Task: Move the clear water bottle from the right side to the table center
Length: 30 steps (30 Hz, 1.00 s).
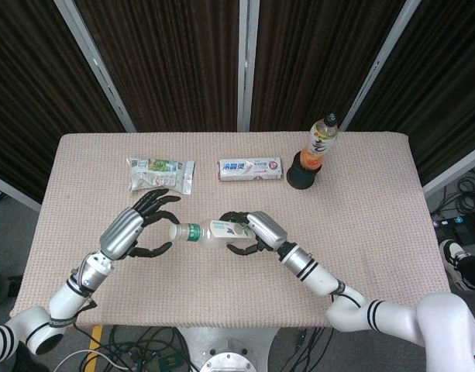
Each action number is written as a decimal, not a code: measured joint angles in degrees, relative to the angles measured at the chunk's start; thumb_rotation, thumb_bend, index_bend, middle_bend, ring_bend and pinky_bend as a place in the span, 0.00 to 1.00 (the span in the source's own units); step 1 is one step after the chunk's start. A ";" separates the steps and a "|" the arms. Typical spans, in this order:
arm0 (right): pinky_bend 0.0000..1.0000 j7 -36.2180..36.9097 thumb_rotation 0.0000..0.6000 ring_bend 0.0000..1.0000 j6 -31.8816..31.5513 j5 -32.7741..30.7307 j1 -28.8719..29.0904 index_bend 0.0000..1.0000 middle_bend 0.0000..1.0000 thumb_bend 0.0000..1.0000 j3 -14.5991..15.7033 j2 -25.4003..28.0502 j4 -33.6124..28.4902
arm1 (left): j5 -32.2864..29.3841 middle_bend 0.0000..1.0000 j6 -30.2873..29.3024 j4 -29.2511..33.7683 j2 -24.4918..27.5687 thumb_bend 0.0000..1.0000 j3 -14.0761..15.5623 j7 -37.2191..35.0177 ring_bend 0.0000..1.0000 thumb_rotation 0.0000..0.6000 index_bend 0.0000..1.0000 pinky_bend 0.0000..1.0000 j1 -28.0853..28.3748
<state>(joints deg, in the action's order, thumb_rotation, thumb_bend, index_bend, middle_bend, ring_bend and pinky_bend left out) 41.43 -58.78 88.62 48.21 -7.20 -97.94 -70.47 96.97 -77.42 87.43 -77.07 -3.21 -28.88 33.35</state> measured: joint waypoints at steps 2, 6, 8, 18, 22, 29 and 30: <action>0.47 0.24 1.00 0.43 -0.01 0.07 0.02 0.60 0.48 0.68 0.03 0.07 -0.08 | 0.05 0.13 -0.10 0.05 -0.03 0.29 0.05 -0.03 0.04 1.00 0.39 0.07 -0.03; 0.47 0.95 1.00 0.43 -0.04 0.33 0.10 0.60 0.48 0.68 0.13 0.35 -0.33 | -0.15 0.13 0.30 -0.23 -0.18 0.29 -0.05 -0.20 0.04 1.00 0.39 0.07 0.21; 0.47 1.05 1.00 0.43 -0.04 0.37 0.11 0.60 0.48 0.68 0.15 0.42 -0.41 | -0.19 0.13 0.26 -0.33 -0.27 0.29 -0.06 -0.24 0.04 1.00 0.39 0.07 0.21; 0.47 0.79 1.00 0.43 -0.15 0.46 0.11 0.60 0.49 0.68 0.33 0.55 -0.80 | 0.10 0.13 0.12 -0.02 -0.20 0.30 0.16 0.02 0.04 1.00 0.40 0.07 0.21; 0.47 0.67 1.00 0.43 -0.17 0.49 0.06 0.60 0.49 0.68 0.44 0.65 -0.94 | -0.07 0.13 0.08 -0.18 -0.35 0.30 0.04 0.09 0.04 1.00 0.41 0.07 0.24; 0.47 0.86 1.00 0.43 -0.26 0.64 0.05 0.60 0.49 0.68 0.56 0.73 -1.16 | -0.24 0.14 0.02 -0.59 -0.71 0.31 -0.18 0.18 0.04 1.00 0.45 0.07 0.35; 0.47 0.88 1.00 0.43 -0.31 0.67 0.04 0.60 0.49 0.68 0.58 0.74 -1.15 | -0.26 0.14 0.02 -0.62 -0.74 0.31 -0.18 0.18 0.04 1.00 0.45 0.07 0.36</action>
<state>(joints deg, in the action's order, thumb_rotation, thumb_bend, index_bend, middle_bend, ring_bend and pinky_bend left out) 42.30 -59.10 89.29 48.25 -6.62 -97.21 -71.63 96.71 -77.40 86.81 -77.81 -3.39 -28.70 33.70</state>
